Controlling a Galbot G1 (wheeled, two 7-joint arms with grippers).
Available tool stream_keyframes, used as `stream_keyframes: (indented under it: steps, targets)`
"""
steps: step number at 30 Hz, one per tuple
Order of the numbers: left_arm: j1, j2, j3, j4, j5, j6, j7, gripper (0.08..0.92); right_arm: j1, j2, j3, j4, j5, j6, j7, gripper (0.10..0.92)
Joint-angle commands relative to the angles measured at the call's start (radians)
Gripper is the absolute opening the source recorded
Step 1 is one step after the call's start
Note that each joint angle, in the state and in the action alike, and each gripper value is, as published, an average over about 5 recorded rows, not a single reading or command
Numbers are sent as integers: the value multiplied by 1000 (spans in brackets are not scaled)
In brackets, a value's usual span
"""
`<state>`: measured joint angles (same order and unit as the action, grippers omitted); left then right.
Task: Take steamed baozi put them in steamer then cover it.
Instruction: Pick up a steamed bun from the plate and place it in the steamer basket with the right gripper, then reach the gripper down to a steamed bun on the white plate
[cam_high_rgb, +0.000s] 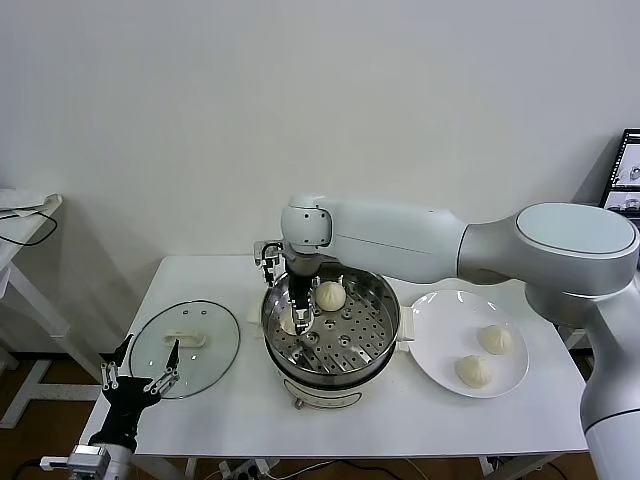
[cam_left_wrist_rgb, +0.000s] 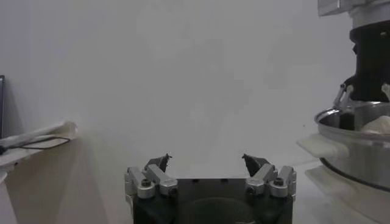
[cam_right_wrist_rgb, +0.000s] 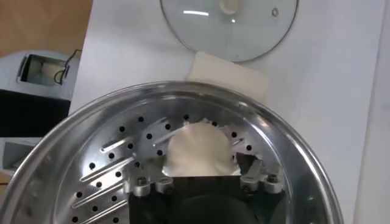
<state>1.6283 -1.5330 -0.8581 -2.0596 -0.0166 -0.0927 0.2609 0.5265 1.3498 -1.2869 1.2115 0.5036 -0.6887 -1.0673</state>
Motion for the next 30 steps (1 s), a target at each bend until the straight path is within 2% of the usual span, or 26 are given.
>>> stream_keyframes:
  steps: [1,8,15,22,30]
  targets:
    - [9,-1,4,-16,4,0,-3,823,122,-210,12,155,19,27,-64,822]
    - [26,-4,14,-35,15,-1,-6,823,232,-560,2,332,-9,133,-170,823]
    - [35,-5,33,-38,25,-3,-10,823,182,-818,9,400,-210,234,-247,823]
    - [34,-11,58,-36,37,-5,-16,823,-40,-922,110,374,-378,330,-283,823]
    - [29,-13,60,-24,39,-7,-16,823,-411,-920,401,263,-552,413,-296,823]
